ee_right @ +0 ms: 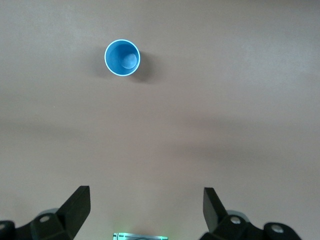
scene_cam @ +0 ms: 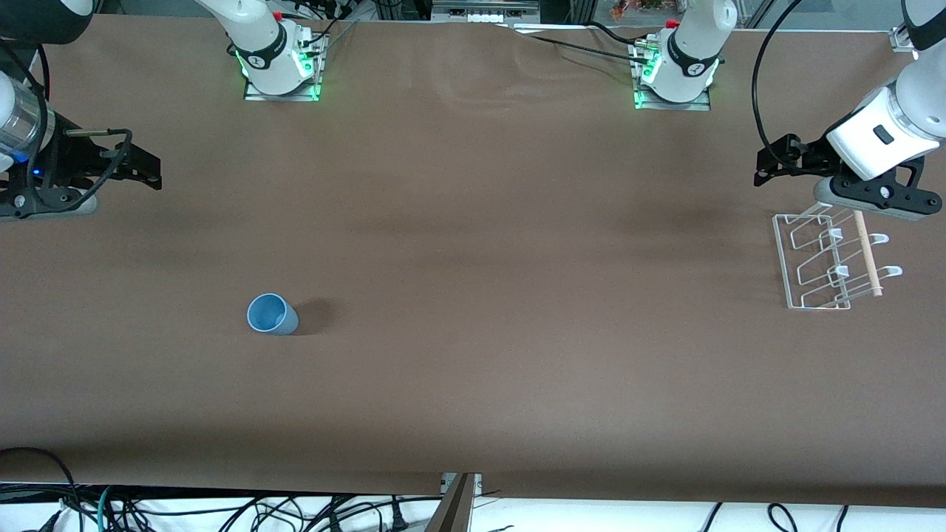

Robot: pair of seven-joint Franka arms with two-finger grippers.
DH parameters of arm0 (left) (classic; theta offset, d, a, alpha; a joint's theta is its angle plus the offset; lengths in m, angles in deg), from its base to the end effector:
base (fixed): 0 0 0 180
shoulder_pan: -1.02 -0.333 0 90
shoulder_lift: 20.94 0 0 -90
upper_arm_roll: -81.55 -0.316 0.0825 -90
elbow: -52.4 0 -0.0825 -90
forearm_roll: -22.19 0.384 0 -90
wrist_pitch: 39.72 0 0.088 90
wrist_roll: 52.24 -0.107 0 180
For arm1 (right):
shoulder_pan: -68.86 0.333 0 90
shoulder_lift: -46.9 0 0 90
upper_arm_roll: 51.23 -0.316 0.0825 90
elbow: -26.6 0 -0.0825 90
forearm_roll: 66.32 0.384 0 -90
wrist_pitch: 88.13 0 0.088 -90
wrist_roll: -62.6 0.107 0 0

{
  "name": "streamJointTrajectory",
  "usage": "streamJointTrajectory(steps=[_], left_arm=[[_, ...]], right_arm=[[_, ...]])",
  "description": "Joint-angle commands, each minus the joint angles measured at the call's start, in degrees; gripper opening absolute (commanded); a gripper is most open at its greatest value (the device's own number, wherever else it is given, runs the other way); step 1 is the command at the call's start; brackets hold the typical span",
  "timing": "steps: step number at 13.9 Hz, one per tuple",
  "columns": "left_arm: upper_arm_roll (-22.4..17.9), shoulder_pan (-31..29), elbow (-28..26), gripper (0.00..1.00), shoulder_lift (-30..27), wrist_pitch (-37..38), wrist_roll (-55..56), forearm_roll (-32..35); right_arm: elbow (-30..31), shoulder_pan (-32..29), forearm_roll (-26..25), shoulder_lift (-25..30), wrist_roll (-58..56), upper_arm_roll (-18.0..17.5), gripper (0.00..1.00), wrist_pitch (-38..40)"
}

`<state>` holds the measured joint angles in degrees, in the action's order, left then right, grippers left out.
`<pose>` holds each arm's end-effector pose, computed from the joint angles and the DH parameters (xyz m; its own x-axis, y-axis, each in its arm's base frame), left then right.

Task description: Transfer cup to left arm and place on rack

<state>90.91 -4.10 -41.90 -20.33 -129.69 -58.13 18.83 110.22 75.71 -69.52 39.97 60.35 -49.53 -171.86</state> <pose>0.5520 -0.0468 0.5835 0.9813 -0.1756 -0.0793 -0.1704 -0.9830 0.0686 0.5776 0.0466 0.5991 0.9852 0.1218 -0.1207 0.1291 -0.9901 0.0547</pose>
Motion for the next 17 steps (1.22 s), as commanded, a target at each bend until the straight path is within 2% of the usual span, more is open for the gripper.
streamJointTrajectory(steps=[1,17], left_arm=[[0.22,0.28,0.96,1.0,0.18,0.4,0.44,1.16],[0.22,0.28,0.96,1.0,0.27,0.05,0.44,1.16]], right_arm=[[-1.79,-0.35,-0.4,-0.63,-0.21,-0.56,1.0,1.2],[-1.61,0.7,-1.19,-2.03,-0.03,-0.47,1.0,-0.12]])
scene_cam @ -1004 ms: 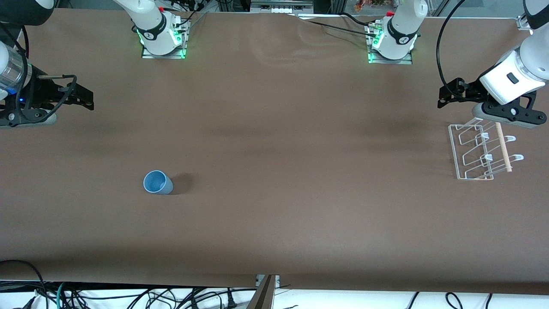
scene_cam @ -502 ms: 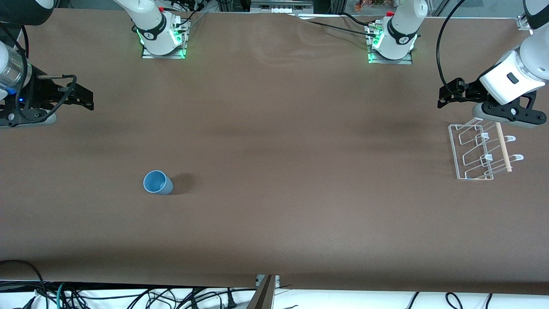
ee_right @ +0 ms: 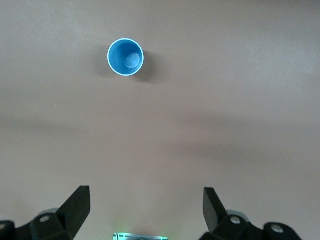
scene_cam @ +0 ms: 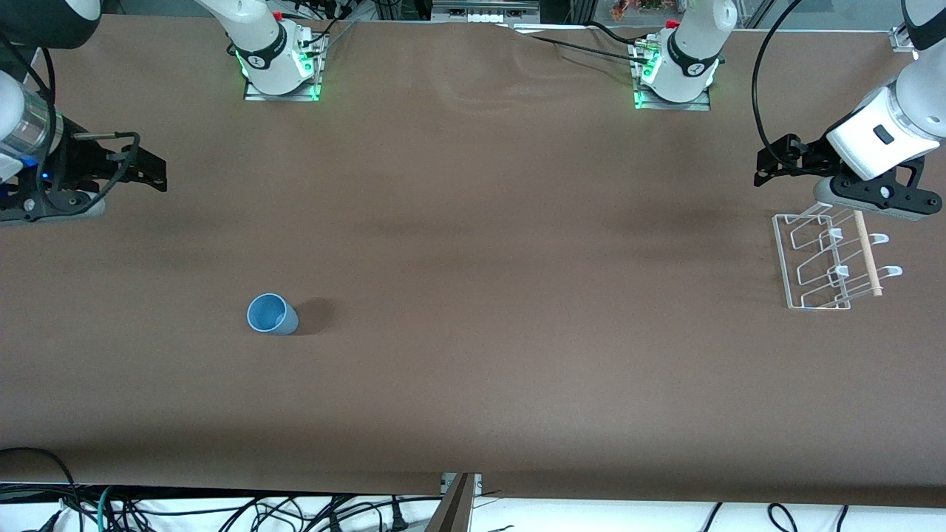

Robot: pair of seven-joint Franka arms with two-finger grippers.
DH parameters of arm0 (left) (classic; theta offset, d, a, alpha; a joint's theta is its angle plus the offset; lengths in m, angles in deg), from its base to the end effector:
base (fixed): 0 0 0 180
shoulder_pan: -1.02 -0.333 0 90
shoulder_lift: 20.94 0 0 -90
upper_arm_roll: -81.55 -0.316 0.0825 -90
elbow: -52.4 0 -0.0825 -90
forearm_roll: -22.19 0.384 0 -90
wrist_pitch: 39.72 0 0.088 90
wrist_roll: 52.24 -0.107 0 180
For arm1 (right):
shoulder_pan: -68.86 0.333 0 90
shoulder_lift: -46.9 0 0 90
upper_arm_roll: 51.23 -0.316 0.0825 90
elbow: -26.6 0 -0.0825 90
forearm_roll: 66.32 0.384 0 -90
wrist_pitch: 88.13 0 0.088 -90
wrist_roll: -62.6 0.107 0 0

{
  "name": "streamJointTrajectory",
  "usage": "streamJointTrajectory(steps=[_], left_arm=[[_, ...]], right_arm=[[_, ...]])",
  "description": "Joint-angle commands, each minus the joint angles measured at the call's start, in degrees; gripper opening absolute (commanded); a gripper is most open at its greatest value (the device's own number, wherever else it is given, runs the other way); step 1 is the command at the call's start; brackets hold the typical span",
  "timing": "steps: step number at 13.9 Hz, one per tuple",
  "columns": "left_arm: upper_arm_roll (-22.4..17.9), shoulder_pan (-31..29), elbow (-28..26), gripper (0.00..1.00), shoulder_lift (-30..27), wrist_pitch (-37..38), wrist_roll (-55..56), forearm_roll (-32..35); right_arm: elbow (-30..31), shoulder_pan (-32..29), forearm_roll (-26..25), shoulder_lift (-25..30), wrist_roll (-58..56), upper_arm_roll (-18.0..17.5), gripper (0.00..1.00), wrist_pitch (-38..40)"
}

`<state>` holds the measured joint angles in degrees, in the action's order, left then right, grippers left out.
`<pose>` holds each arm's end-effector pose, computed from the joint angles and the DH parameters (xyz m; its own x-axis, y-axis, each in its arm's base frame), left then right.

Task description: Transfer cup to left arm and place on rack

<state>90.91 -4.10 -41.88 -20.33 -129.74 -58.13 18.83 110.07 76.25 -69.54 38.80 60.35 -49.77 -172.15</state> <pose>0.5521 -0.0468 0.5838 0.9814 -0.1756 -0.0781 -0.1704 -0.9830 0.0685 0.5829 0.0551 0.5888 0.9818 0.1353 -0.1334 0.1436 -0.9881 0.0545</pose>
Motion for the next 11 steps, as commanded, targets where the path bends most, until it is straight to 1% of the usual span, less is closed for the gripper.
streamJointTrajectory(steps=[1,4,6,11], left_arm=[[0.22,0.28,0.93,1.0,0.27,0.1,0.44,1.16],[0.22,0.28,0.93,1.0,0.18,0.1,0.52,1.08],[0.13,0.28,0.93,1.0,0.27,0.01,0.44,1.16],[0.04,0.1,0.93,1.0,0.27,-0.08,0.44,1.07]], right_arm=[[-1.46,0.34,-1.51,-1.82,-0.03,-0.32,1.0,-0.44],[-0.15,0.43,-2.13,-4.11,-0.21,-0.32,1.0,-4.11],[3.44,0.08,-2.22,-7.26,-0.21,-0.32,1.0,-9.21],[10.92,-0.36,-1.35,-11.75,-0.47,-0.32,1.0,-25.55]])
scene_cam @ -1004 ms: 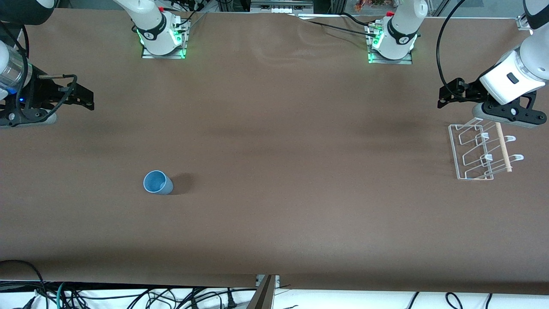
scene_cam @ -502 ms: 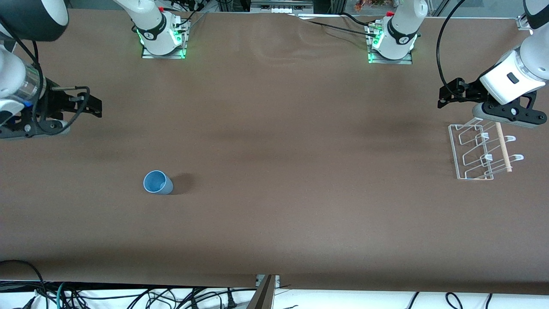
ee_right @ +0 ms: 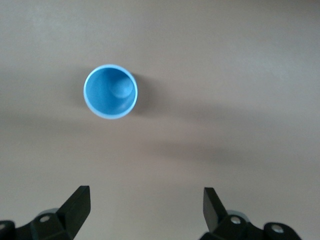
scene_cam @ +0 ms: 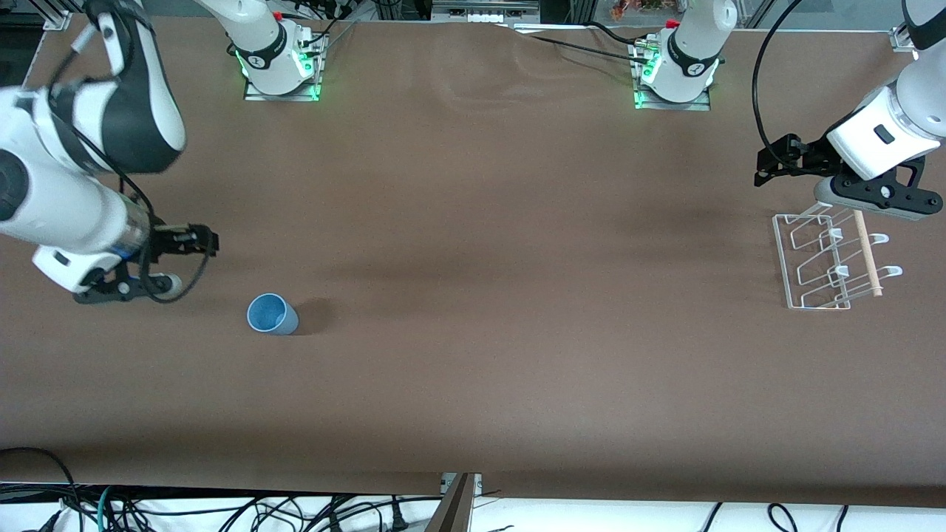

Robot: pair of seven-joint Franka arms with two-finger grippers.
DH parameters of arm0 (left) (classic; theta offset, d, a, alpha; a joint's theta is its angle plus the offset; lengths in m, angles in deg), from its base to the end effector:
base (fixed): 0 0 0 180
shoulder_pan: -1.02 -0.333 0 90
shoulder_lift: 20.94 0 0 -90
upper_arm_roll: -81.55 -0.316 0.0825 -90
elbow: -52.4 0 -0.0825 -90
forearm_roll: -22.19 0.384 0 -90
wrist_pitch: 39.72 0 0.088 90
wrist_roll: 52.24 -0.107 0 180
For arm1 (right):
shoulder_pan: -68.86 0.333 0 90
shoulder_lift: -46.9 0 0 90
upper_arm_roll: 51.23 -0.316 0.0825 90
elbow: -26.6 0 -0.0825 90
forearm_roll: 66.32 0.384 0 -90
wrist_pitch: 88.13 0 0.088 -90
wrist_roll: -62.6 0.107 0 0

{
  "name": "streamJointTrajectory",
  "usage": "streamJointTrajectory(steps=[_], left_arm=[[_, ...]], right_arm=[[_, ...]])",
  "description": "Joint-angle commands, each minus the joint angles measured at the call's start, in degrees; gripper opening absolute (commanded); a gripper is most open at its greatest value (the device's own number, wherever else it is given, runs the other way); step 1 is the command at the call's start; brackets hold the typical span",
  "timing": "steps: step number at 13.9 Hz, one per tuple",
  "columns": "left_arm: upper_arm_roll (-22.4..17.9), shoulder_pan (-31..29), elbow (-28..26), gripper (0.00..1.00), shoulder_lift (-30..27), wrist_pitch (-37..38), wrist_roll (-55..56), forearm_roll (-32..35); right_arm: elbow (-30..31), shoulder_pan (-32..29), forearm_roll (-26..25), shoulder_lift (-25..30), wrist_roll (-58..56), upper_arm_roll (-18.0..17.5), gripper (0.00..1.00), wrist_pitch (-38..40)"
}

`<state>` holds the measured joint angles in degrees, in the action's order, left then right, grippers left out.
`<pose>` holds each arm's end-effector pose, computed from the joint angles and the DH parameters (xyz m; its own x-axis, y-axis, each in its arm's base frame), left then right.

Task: Transfer cup to left arm and place on rack
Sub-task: 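Move the right gripper down beside the light-blue cup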

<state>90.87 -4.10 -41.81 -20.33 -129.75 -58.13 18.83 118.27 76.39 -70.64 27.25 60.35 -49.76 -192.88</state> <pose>0.5523 -0.0464 0.5843 0.9816 -0.1749 -0.0768 -0.1698 -0.9831 0.0684 0.6438 0.0640 0.4241 0.9795 0.1631 -0.1182 0.1725 -0.9822 0.0742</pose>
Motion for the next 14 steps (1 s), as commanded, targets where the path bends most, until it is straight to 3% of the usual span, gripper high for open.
streamJointTrajectory(steps=[1,4,14], left_arm=[[0.17,0.11,0.87,1.0,0.18,-0.15,0.44,1.16],[0.18,0.02,0.87,1.0,0.27,-0.16,0.44,1.16],[0.18,0.11,0.87,1.0,0.18,-0.16,0.52,1.16]], right_arm=[[3.34,-0.5,0.45,-1.42,-0.3,-0.33,1.0,-7.81],[3.61,-0.59,4.14,-5.03,-0.3,-0.24,1.0,-12.66],[3.96,-1.82,6.08,-12.33,0.23,-0.24,1.0,-21.98]])
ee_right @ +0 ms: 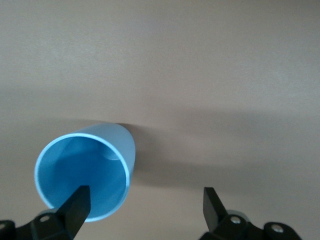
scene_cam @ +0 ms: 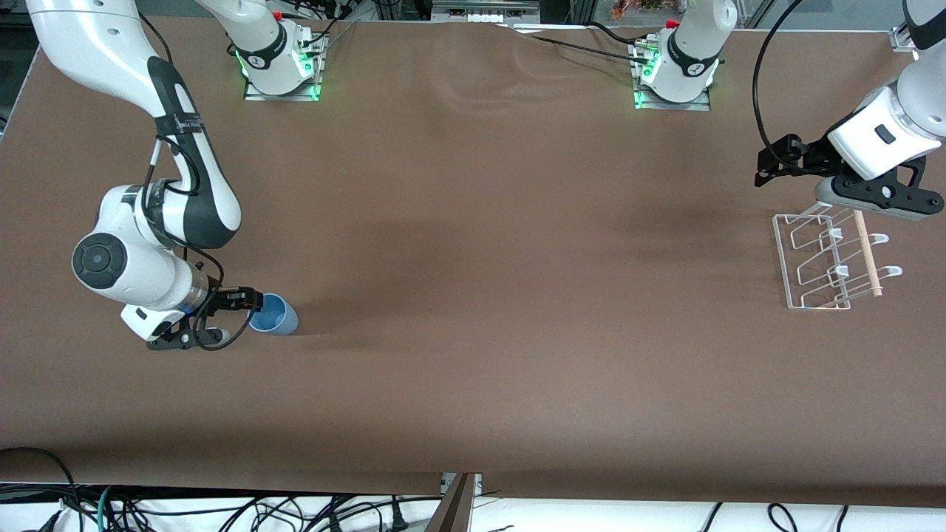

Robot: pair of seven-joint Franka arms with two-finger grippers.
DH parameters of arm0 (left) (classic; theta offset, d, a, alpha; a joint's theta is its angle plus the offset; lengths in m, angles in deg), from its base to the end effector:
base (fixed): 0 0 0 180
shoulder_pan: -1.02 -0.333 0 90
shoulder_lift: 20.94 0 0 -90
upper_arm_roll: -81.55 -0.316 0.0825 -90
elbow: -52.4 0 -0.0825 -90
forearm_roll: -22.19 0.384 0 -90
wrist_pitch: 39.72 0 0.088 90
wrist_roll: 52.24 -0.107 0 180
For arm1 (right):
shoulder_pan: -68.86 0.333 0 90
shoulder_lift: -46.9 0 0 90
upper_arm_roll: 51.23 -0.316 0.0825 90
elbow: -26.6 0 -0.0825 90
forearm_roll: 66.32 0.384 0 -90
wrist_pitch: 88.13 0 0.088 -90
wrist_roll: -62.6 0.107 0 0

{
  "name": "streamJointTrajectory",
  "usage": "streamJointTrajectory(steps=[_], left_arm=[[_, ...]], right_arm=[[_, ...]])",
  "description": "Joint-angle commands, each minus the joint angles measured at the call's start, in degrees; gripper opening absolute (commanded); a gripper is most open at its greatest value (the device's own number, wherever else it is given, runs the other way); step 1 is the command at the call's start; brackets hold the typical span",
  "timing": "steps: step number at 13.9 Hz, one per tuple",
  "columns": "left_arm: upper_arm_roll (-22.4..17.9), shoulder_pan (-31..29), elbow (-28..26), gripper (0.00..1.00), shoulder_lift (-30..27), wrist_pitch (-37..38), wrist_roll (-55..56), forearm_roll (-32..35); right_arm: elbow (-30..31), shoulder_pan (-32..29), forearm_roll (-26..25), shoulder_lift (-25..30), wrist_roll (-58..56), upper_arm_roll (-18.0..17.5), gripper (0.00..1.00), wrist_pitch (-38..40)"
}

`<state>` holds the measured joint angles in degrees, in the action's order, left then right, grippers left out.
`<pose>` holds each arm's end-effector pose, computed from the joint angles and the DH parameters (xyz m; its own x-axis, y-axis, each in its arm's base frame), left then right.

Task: Transfer cup to left arm and place on rack
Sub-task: 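Move the right gripper down beside the light-blue cup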

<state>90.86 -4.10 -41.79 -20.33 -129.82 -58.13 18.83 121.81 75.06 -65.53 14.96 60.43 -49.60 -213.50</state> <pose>0.5524 -0.0463 0.5846 0.9818 -0.1747 -0.0752 -0.1697 -0.9831 0.0682 0.6754 0.0566 0.2818 0.9931 0.1132 -0.0309 0.1134 -0.9936 0.0029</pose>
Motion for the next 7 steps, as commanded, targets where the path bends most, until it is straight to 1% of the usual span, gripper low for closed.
streamJointTrajectory(steps=[1,5,7], left_arm=[[0.18,0.11,0.85,1.0,0.18,-0.08,0.52,1.16],[0.18,0.11,0.85,1.0,0.18,-0.08,0.52,1.16],[0.18,0.11,0.85,1.0,0.18,-0.08,0.52,1.16]], right_arm=[[0.33,-0.49,0.97,-0.57,0.15,-0.39,1.0,-1.89],[0.33,-0.49,1.15,-1.45,0.23,-0.39,1.0,-2.33],[0.33,-0.49,2.63,-1.72,0.23,-0.48,1.0,-2.86]])
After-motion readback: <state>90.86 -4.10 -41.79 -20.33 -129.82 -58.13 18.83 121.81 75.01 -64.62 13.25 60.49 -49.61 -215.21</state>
